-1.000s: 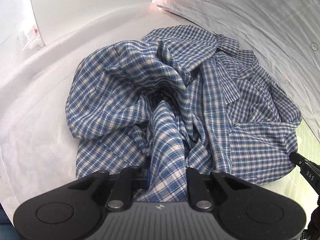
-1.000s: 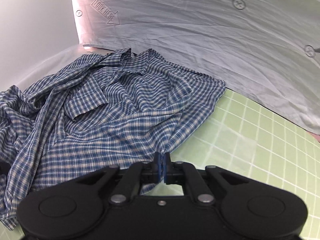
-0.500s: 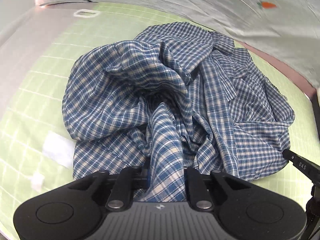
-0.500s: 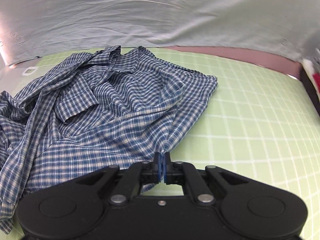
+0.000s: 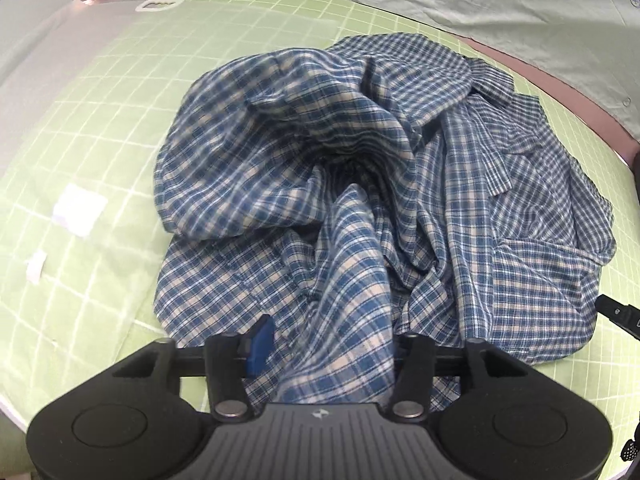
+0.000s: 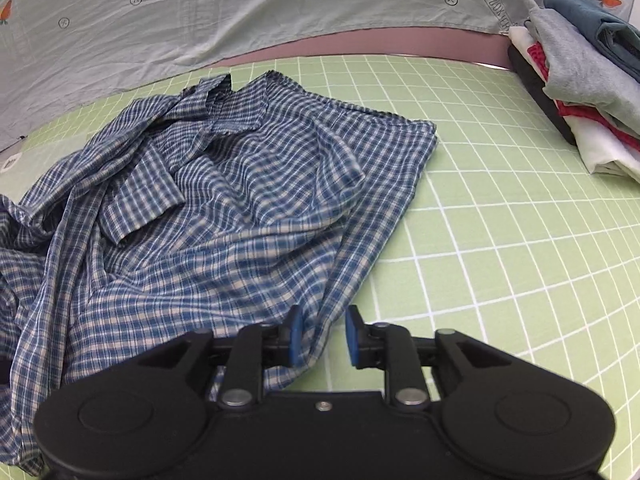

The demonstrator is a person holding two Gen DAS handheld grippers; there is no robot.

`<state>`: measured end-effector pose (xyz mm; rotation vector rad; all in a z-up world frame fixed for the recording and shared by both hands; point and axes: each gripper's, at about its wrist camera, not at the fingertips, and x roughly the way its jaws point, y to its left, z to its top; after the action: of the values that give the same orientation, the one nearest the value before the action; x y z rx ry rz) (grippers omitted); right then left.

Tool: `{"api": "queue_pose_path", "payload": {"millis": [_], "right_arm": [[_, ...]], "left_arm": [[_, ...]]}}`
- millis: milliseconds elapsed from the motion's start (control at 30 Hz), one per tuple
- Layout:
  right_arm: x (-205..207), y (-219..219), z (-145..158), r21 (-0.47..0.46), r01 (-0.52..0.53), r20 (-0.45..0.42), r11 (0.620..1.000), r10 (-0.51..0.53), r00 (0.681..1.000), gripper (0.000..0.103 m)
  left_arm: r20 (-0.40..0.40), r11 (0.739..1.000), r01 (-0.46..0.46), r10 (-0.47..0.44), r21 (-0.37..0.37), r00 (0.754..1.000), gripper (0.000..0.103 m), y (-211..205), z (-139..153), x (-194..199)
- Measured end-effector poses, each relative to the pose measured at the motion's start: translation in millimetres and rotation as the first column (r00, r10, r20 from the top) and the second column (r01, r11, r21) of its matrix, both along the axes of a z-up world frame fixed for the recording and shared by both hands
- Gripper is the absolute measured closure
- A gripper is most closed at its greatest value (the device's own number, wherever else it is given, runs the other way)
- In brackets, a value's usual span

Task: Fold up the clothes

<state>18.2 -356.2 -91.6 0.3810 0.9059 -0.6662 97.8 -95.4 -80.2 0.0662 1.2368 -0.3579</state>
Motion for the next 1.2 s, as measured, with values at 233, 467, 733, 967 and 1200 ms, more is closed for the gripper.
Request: {"api": "queue_pose_path", "payload": {"millis": [233, 467, 733, 967, 1200], "right_arm": [[-11.3, -53.0, 1.4, 0.016, 0.033, 0.083, 0.999, -0.034, 0.996, 0.048], [14.4, -95.8, -6.4, 0.032, -0.013, 0.083, 0.999, 0.011, 0.997, 0.047], [46.7, -138.2, -34.1, 0.026, -0.053, 0.003, 0.998, 0.053, 0.999, 0.081], [46.0, -174.6, -40.0, -0.09, 0.044, -0.019, 0.995, -0.045, 0.999, 0.102], [29.7, -214.6, -38.6, -0.119, 0.156, -0.029, 0.981, -0.161, 0.987, 0.103]], "left_arm": [[-0.035, 0.991, -0.134, 0.134, 0.003, 0.99, 0.029, 14.9, -4.7, -2.0], [-0.009, 0.99, -0.14, 0.139, -0.016, 0.99, 0.047, -8.3, -6.3, 17.8], [0.003, 0.992, -0.12, 0.12, 0.049, 0.993, 0.082, -48.5, -22.5, 68.0], [0.038, 0.995, -0.064, 0.062, 0.076, 0.997, 0.082, -79.3, -27.9, 120.9], [0.129, 0.999, -0.026, 0.02, 0.048, 0.991, 0.081, -122.1, -31.3, 189.1]]}}
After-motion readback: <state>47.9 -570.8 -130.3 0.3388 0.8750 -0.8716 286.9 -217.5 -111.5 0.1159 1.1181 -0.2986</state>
